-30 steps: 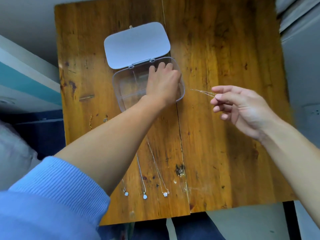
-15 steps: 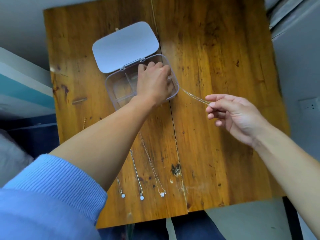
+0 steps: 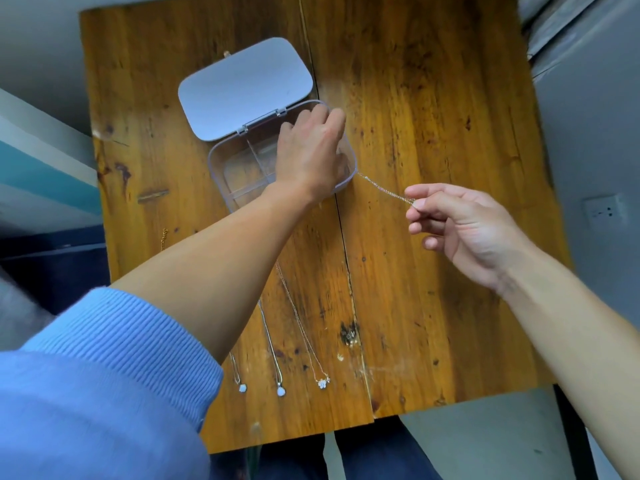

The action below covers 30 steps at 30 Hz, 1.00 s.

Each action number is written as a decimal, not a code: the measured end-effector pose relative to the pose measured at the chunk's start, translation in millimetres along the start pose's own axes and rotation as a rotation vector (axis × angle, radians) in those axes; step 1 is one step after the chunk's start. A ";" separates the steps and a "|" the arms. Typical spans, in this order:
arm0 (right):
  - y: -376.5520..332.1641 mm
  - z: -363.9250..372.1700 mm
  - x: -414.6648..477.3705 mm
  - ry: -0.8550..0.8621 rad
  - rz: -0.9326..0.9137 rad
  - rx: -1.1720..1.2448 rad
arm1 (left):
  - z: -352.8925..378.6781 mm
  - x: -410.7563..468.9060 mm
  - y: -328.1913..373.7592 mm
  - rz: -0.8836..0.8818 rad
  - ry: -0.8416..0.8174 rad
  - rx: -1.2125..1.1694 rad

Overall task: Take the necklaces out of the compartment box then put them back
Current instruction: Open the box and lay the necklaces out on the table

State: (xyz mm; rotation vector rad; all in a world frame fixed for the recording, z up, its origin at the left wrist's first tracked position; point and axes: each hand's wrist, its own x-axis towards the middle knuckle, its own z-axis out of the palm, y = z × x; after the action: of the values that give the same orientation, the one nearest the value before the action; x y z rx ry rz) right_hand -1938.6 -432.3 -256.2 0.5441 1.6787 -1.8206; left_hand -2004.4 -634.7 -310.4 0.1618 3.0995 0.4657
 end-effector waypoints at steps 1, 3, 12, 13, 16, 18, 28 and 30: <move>-1.1 -0.3 -1.4 -0.001 -0.009 0.008 | 0.0 -1.9 1.8 0.013 0.014 -0.004; -3.7 -1.8 -3.9 -0.008 -0.028 0.028 | -0.6 -5.7 4.0 0.078 0.043 -0.008; -12.2 -11.3 -7.7 0.045 -0.002 0.226 | -8.5 -31.7 11.0 0.239 -0.142 -0.253; -12.5 -12.1 -7.3 0.056 0.003 0.239 | -7.7 -34.4 9.2 0.248 -0.143 -0.242; -12.0 -15.9 -5.7 0.093 0.005 0.266 | -8.4 -38.3 2.1 0.174 -0.142 -0.285; -9.2 -20.6 -5.5 0.125 -0.003 0.252 | -15.4 -38.6 -1.1 0.075 -0.144 -0.412; 57.6 -16.1 -28.3 0.197 0.183 -0.189 | -79.1 -82.0 -36.3 -0.312 -0.449 -1.141; 73.6 -5.0 -39.1 0.170 0.237 -0.218 | -79.5 -92.4 -45.8 -0.417 -0.488 -1.320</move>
State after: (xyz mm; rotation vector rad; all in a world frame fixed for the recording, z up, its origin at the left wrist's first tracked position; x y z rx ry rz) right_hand -1861.1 -423.2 -285.9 0.7835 1.8114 -1.4375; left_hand -1918.6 -711.0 -248.9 -0.3152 1.7509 1.8586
